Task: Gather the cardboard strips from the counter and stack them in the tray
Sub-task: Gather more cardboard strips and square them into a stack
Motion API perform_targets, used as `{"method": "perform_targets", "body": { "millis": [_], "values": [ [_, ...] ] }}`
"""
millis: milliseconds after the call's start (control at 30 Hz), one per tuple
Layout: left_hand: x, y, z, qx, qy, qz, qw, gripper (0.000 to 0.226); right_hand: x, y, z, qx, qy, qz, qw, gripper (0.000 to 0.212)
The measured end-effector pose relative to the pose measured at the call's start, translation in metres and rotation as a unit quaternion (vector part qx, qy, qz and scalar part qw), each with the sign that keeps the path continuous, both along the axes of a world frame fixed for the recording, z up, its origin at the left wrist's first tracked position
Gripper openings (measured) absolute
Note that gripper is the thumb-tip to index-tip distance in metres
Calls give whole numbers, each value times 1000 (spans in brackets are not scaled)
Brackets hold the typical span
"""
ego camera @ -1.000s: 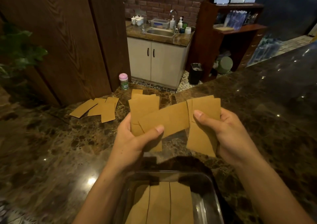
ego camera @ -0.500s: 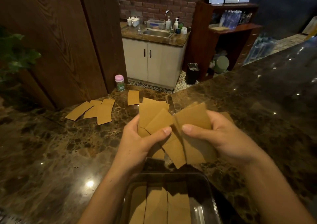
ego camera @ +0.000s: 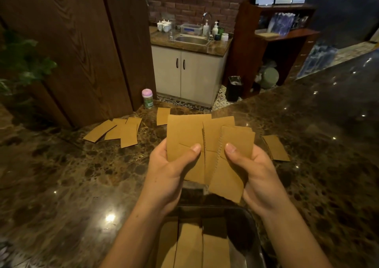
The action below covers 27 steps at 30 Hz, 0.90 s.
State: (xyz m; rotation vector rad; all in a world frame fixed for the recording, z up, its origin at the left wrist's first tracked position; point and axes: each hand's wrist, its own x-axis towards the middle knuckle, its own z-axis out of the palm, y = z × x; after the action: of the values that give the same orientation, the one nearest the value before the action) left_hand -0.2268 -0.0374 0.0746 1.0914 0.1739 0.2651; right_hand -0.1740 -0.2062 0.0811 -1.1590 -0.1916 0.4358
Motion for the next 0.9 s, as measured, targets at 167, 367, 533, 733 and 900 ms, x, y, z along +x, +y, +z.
{"method": "perform_targets", "body": {
  "millis": [167,367,533,733,900],
  "values": [
    [2,-2,-1,9,-7,7,1000,47,-1,-1,1,24,10,2,1000,57],
    [0,-7,0,-37,25,-51,998,36,-8,7,-2,34,39,-23,998,38],
    [-1,-2,-1,15,32,-25,999,27,-3,-3,-3,55,60,-65,995,39],
    [-2,0,-4,104,24,-33,994,24,-2,-12,3,26,39,-9,999,41],
    [-4,-6,-1,161,28,-80,983,41,5,-17,17,-46,-31,88,995,36]
  ]
}}
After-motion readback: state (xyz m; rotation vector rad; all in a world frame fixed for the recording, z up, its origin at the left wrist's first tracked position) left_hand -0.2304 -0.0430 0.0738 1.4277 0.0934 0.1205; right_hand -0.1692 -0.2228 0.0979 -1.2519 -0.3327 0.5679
